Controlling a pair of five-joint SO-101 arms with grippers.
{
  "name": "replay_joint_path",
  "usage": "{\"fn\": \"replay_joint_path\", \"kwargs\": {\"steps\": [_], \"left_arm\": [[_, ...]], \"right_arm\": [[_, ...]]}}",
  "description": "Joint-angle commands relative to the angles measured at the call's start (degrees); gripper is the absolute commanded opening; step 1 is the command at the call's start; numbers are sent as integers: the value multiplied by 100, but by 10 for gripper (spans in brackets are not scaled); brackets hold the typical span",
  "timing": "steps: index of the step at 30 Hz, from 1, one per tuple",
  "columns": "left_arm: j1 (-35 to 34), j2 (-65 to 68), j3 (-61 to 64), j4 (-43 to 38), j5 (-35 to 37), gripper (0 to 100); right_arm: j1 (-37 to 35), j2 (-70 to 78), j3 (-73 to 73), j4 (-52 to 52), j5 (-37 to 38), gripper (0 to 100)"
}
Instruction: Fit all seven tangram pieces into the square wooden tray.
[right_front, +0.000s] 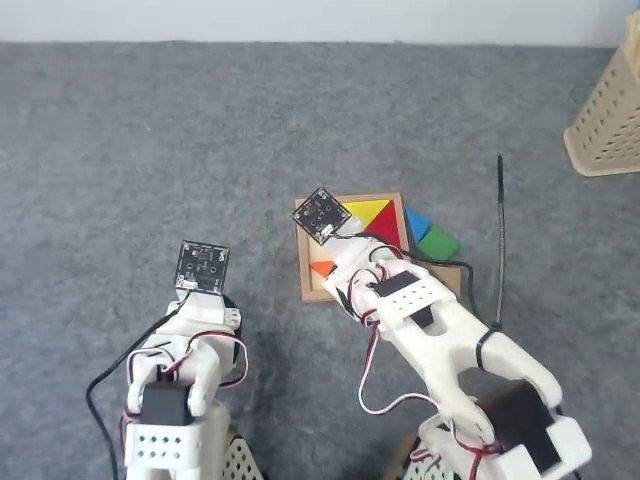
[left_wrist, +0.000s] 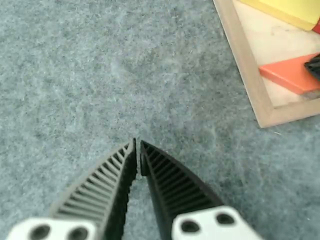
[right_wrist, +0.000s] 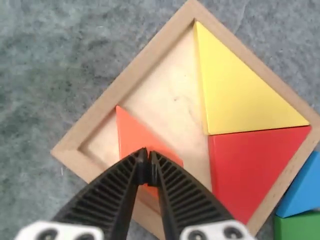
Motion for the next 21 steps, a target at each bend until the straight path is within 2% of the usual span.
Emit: {"fn": "replay_joint_path", "kwargs": {"steps": [1, 6, 11, 21], "left_arm": [[-26, -18, -31, 26, 53, 11], [-26, -18, -31, 26, 53, 11], [-26, -18, -31, 26, 53, 11], [-26, -18, -31, 26, 53, 11]], "right_arm": [[426, -75, 18, 145, -26, 7], [963, -295, 9, 822, -26, 7], [1086, -602, 35, 1262, -26, 7], [1420, -901, -18, 1402, -53, 7]]}}
